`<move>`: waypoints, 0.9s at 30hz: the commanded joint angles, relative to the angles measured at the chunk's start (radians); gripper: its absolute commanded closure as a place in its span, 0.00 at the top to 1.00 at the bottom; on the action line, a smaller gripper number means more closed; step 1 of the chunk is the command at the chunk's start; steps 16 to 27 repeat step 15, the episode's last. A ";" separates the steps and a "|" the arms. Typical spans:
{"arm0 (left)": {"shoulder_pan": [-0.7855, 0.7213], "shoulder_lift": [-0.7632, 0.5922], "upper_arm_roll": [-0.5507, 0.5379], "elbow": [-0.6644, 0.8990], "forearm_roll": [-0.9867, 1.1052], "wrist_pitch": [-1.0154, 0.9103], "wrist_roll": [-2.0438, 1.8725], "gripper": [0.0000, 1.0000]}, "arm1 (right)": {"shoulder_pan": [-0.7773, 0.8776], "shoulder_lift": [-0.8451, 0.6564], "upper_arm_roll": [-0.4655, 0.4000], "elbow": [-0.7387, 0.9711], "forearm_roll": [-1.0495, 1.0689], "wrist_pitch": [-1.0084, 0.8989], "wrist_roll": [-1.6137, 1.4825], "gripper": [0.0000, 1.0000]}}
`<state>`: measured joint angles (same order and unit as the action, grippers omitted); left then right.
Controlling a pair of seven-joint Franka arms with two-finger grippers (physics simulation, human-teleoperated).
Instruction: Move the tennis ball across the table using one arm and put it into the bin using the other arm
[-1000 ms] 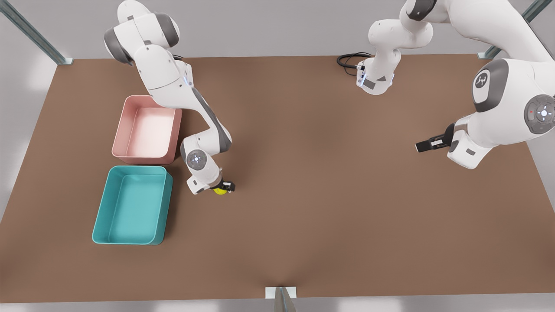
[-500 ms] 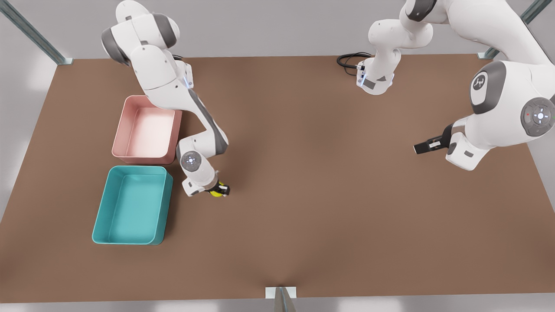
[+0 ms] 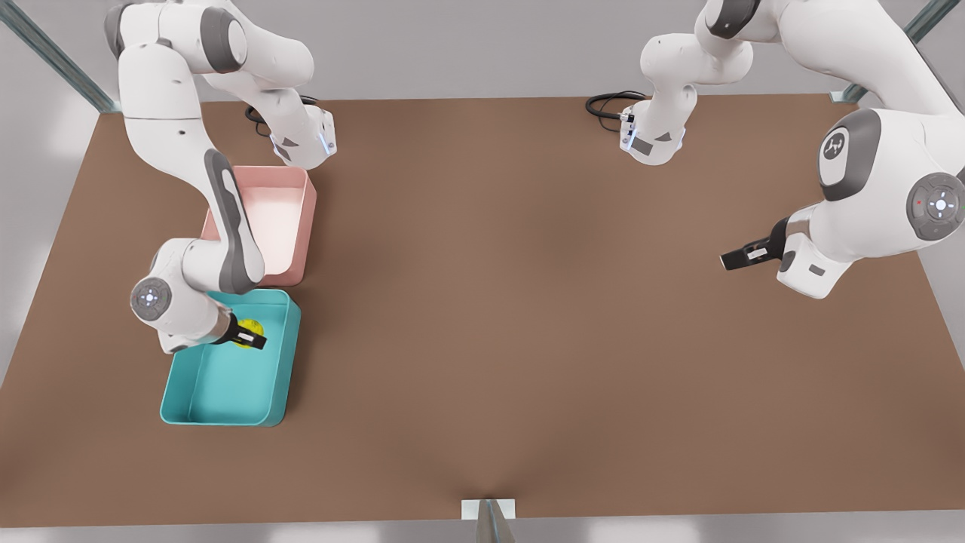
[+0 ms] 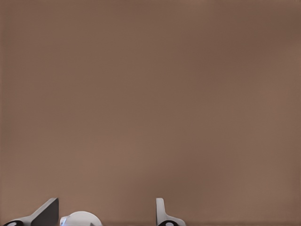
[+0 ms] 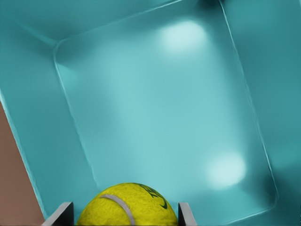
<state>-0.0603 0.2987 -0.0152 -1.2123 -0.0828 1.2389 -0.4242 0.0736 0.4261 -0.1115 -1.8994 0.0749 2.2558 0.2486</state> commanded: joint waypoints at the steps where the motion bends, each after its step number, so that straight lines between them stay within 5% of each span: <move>1: 0.000 -0.001 0.000 0.000 0.000 -0.001 -0.011 1.00 | 0.003 0.010 -0.002 0.003 -0.004 -0.042 -0.428 1.00; 5: -0.001 -0.003 0.000 -0.003 0.000 -0.006 -0.013 1.00 | 0.000 0.011 0.000 0.049 -0.004 -0.094 -0.422 1.00; 10: 0.000 -0.007 0.000 -0.001 0.002 -0.010 -0.013 1.00 | 0.051 -0.101 0.016 0.494 -0.185 -0.818 -0.411 1.00; 14: 0.000 -0.009 -0.002 0.003 -0.020 -0.042 -0.016 1.00 | -0.018 -0.366 0.121 0.343 -0.228 -0.817 -0.296 1.00; 27: 0.000 -0.009 -0.002 0.003 -0.018 -0.045 -0.014 1.00 | -0.020 -0.382 0.121 0.319 -0.225 -0.812 -0.293 1.00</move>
